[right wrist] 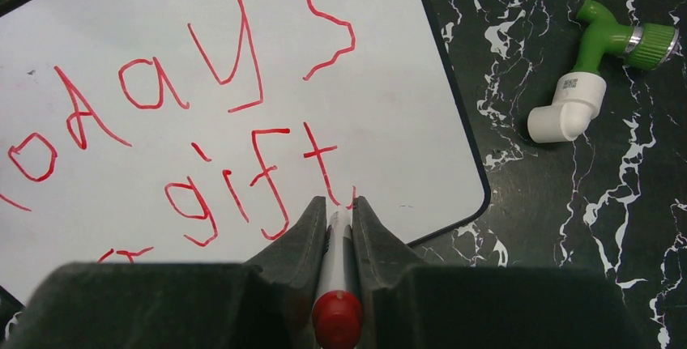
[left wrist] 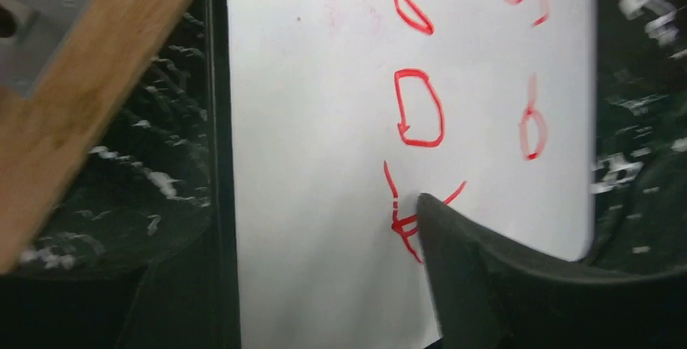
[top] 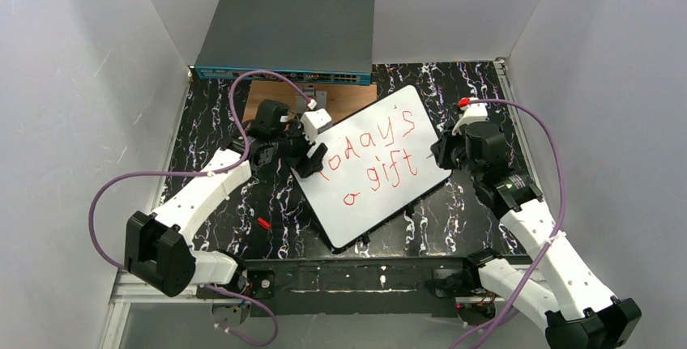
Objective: Write a sentence on the whiteboard
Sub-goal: Put down the whiteboard on the whiteboard stand, then pick up the pen cap from the center of the board.
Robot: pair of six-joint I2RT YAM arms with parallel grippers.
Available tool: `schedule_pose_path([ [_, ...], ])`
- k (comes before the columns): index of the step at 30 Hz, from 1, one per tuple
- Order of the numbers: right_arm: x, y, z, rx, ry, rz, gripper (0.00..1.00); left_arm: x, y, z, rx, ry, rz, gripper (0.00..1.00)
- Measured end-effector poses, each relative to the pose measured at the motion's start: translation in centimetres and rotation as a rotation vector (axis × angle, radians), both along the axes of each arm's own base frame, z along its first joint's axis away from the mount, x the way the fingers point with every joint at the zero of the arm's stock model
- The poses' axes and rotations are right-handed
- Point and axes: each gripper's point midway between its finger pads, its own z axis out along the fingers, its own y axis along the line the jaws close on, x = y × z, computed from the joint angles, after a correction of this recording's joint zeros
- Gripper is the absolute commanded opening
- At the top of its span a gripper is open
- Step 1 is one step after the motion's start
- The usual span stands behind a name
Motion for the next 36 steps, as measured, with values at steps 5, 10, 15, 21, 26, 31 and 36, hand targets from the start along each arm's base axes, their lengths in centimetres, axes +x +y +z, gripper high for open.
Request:
schedule_pose_path([
  [5, 0.1, 0.0, -0.1, -0.001, 0.003, 0.000, 0.01, 0.6, 0.9, -1.0, 0.092, -0.042, -0.023, 0.98],
  [10, 0.1, 0.0, 0.0, 0.000, 0.001, 0.000, 0.01, 0.9, 1.2, -1.3, 0.126, -0.063, -0.039, 0.98],
  [15, 0.2, 0.1, 0.0, 0.001, -0.003, 0.000, 0.01, 0.9, 1.3, -1.3, 0.131, -0.070, -0.041, 0.98],
  [21, 0.2, 0.0, 0.0, 0.000, -0.004, -0.002, 0.01, 0.5, 1.7, -0.8, 0.139, -0.071, -0.035, 0.98],
  [26, 0.2, 0.0, 0.1, 0.002, -0.007, -0.004, 0.01, -0.1, 2.4, 1.5, 0.131, -0.112, -0.020, 0.98],
  [31, 0.3, 0.1, 0.2, 0.004, -0.011, -0.003, 0.01, -1.2, 3.1, 4.9, 0.088, -0.194, -0.001, 0.98],
  [36, 0.4, 0.1, 0.3, 0.010, -0.015, -0.005, 0.01, -1.9, 3.8, 6.4, 0.076, -0.231, 0.020, 0.98],
])
